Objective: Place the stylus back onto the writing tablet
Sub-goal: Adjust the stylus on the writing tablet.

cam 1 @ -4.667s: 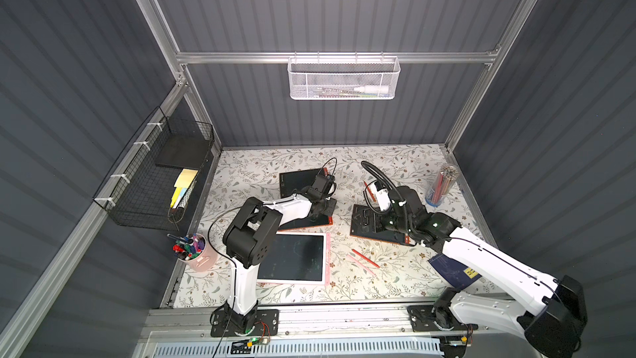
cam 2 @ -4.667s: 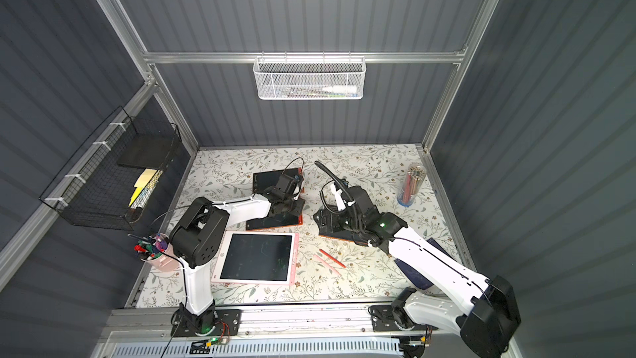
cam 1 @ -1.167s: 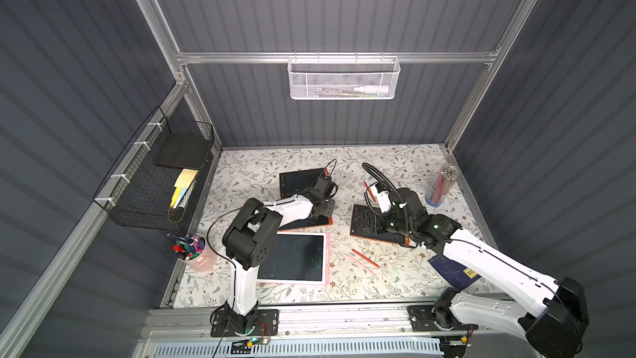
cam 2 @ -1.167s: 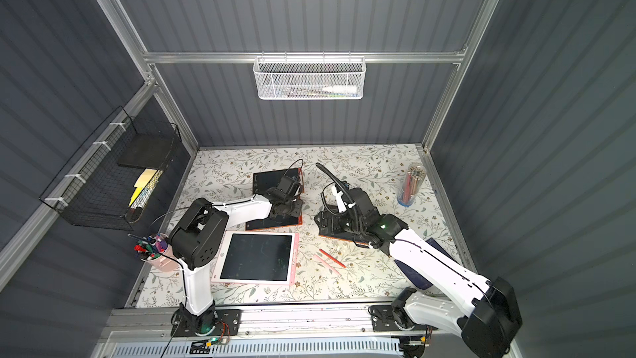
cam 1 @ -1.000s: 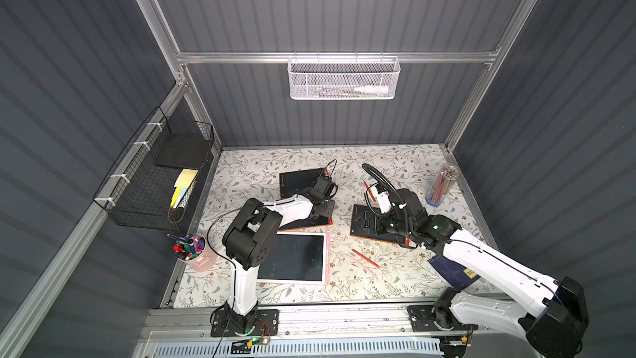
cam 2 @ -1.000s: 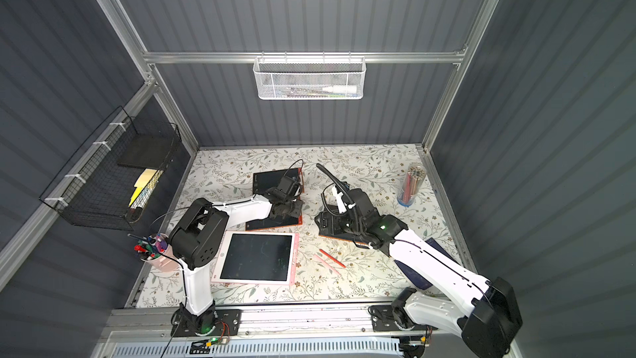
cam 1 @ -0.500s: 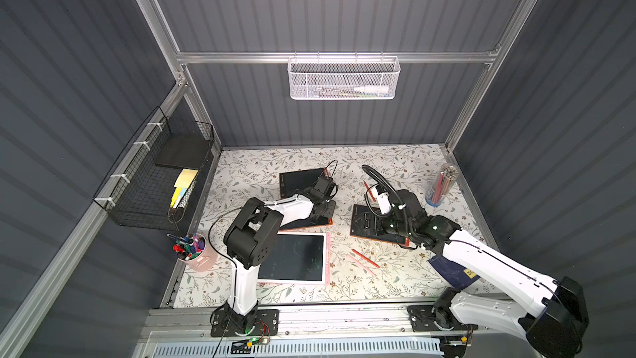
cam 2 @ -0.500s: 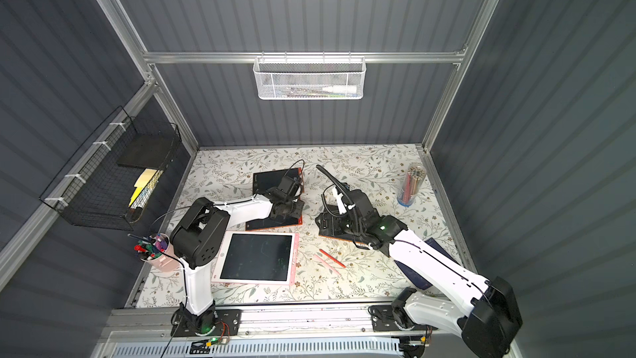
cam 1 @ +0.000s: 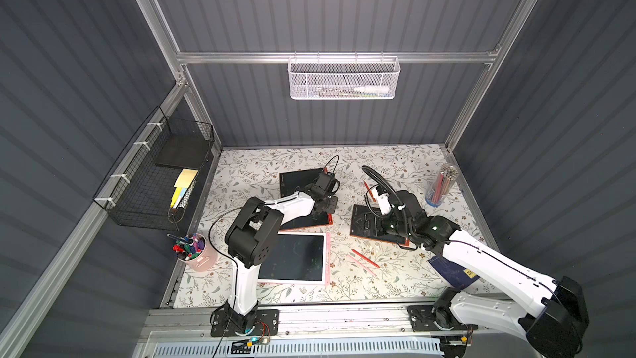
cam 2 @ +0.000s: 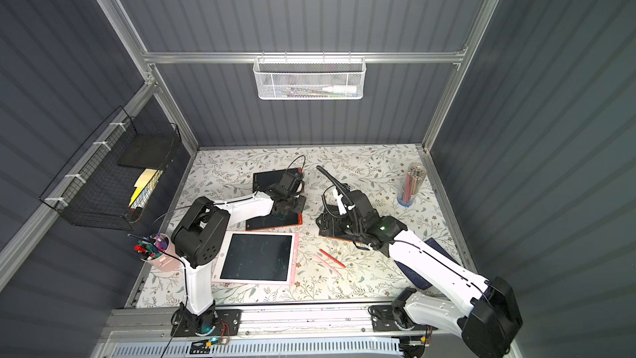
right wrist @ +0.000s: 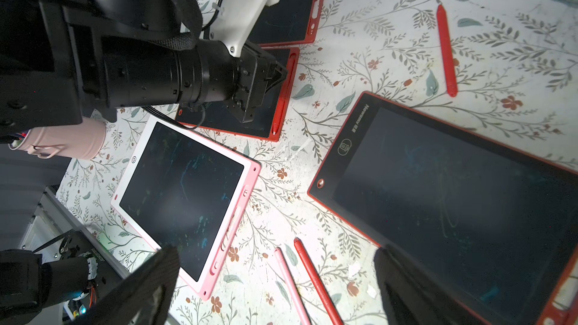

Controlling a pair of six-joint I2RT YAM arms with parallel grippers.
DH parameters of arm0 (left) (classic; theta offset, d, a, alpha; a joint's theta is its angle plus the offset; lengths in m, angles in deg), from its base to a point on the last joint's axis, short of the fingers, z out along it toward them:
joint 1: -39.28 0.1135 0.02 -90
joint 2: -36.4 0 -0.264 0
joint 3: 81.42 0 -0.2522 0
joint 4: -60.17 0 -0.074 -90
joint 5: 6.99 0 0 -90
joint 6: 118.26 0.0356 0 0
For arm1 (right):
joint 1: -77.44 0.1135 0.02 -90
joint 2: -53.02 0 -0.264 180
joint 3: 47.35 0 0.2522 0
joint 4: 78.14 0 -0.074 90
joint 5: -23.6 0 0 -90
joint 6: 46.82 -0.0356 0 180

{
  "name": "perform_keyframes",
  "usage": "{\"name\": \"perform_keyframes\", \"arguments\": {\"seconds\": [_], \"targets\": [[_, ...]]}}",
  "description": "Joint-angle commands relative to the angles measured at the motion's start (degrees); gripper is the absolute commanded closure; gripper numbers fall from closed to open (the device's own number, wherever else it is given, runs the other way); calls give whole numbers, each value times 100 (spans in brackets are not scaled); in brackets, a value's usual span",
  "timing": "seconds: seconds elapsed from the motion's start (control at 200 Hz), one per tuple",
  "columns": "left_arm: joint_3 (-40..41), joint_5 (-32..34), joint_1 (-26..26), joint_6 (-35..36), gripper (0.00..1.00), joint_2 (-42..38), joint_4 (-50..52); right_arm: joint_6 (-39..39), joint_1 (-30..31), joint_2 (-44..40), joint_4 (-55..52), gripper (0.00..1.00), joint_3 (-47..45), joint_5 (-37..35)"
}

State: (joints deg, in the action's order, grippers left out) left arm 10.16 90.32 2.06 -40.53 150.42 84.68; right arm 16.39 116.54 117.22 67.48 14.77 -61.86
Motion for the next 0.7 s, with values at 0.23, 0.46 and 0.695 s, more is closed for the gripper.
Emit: {"name": "perform_keyframes", "arguments": {"seconds": [0.23, 0.46, 0.695], "targets": [[38, -54, -23, 23, 100, 41, 2, -41, 13, -84, 6, 1, -63, -72], [109, -46, -23, 32, 100, 128, -14, -49, 19, -33, 24, 1, -63, -97], [109, -28, -23, 27, 100, 187, -19, -43, 11, 48, 45, 1, -46, -111]]}}
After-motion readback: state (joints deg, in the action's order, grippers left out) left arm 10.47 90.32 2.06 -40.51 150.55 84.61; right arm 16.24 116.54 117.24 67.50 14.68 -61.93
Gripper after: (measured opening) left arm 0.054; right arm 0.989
